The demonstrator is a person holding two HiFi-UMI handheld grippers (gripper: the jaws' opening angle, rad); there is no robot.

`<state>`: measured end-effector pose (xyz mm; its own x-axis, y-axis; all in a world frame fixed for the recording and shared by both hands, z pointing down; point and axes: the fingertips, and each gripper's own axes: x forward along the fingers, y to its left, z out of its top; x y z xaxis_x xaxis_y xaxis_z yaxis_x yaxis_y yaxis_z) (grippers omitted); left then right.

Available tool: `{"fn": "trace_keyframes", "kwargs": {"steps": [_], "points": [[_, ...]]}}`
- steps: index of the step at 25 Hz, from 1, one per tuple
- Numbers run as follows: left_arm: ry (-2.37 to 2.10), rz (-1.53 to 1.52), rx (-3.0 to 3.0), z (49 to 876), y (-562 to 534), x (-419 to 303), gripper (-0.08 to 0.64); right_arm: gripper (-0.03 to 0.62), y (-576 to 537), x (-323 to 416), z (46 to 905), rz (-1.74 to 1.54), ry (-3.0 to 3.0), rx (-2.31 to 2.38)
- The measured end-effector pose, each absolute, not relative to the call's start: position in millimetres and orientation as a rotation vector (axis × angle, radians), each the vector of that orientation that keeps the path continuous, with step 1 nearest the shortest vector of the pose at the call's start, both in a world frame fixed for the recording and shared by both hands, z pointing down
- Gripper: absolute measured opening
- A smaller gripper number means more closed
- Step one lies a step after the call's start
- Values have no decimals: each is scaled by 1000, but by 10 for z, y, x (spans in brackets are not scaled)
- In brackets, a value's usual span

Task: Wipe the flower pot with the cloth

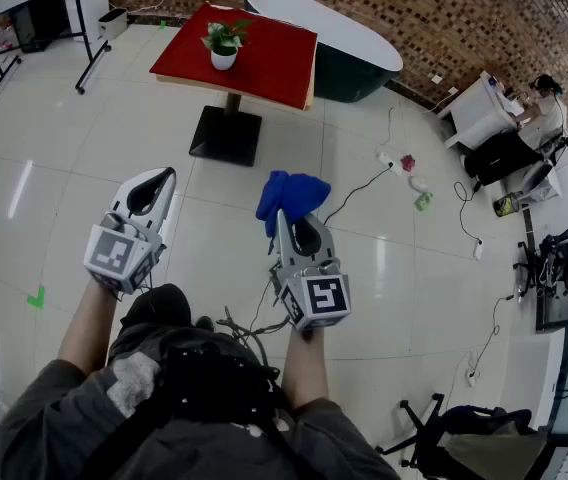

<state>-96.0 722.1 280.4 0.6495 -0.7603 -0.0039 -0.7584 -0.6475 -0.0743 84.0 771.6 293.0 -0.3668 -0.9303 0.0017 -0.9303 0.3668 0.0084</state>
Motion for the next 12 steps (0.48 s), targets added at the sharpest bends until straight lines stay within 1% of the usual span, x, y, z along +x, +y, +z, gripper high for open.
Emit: {"fn": "trace_keyframes", "kwargs": {"steps": [6, 12], "points": [[1330, -59, -2785, 2945, 7028, -1090, 26, 61, 7492, 895, 3038, 20, -2581, 1806], [1369, -83, -2800, 3062, 6422, -1195, 26, 61, 6898, 829, 3079, 24, -2574, 1800]]}}
